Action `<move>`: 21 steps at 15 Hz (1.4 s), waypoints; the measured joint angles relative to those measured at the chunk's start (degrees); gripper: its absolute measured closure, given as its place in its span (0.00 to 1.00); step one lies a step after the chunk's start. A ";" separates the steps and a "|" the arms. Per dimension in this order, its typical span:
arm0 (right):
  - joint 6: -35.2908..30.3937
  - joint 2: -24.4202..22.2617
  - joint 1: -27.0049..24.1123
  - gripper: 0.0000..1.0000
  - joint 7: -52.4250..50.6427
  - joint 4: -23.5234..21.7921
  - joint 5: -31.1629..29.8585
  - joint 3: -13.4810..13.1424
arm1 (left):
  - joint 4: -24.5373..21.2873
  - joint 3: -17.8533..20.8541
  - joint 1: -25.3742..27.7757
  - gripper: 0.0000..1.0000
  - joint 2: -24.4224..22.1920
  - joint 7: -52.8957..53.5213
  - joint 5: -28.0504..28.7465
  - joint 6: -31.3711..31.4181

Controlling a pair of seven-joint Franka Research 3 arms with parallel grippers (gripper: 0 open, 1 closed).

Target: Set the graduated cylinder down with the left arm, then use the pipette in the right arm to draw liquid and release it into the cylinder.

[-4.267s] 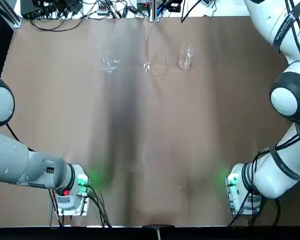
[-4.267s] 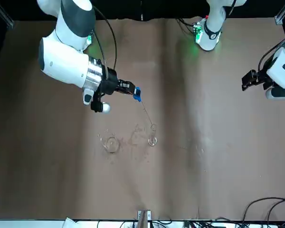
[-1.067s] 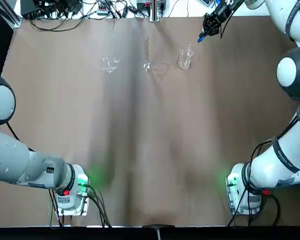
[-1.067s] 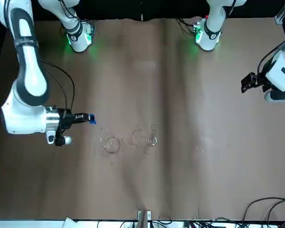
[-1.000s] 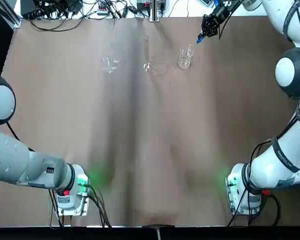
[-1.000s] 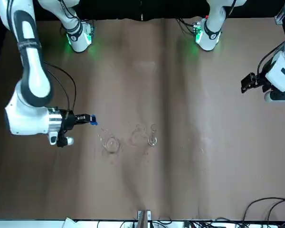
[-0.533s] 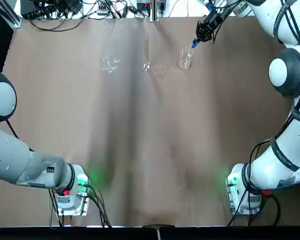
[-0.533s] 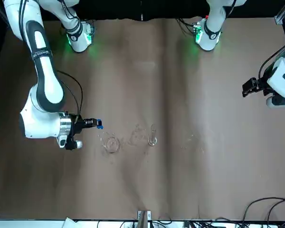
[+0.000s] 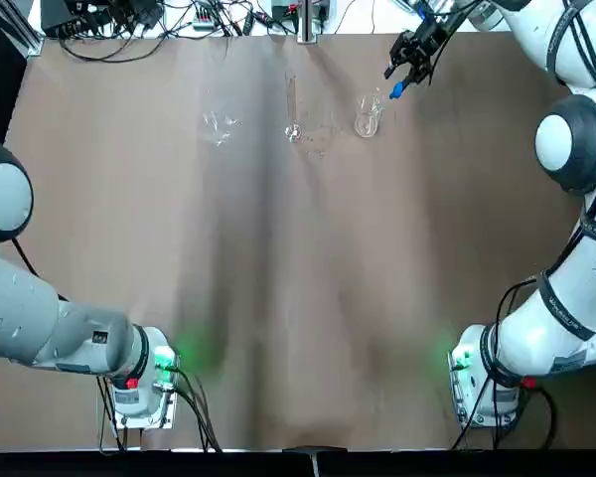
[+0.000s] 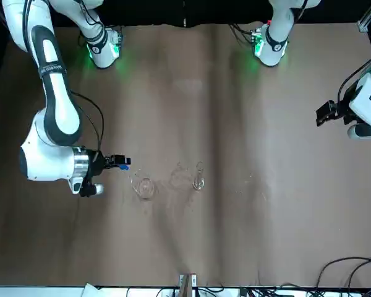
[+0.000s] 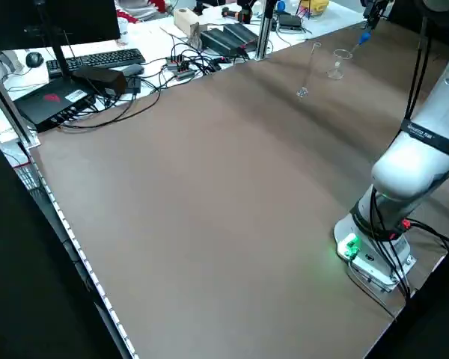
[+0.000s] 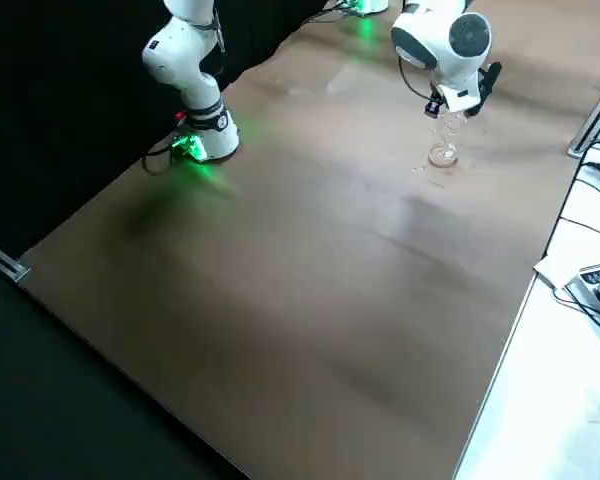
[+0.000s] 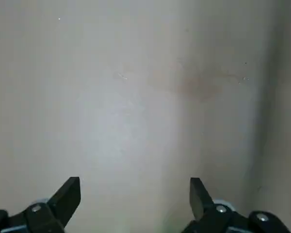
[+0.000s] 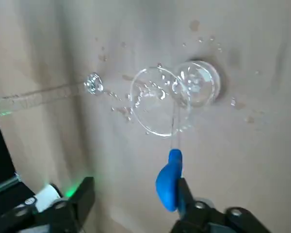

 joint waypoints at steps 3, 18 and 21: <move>-6.16 -0.83 -2.06 0.01 0.02 3.22 -4.60 -0.13 | 0.06 0.00 0.00 0.00 -0.21 0.00 0.00 0.00; -24.04 -20.18 -3.05 0.00 3.60 6.78 -35.42 0.68 | 1.64 -0.28 -0.70 0.00 -1.07 0.00 0.00 -0.68; -22.48 -24.40 -2.80 0.00 4.18 2.65 -35.80 0.68 | 1.65 -0.29 -0.70 0.00 -1.08 0.00 0.00 -1.45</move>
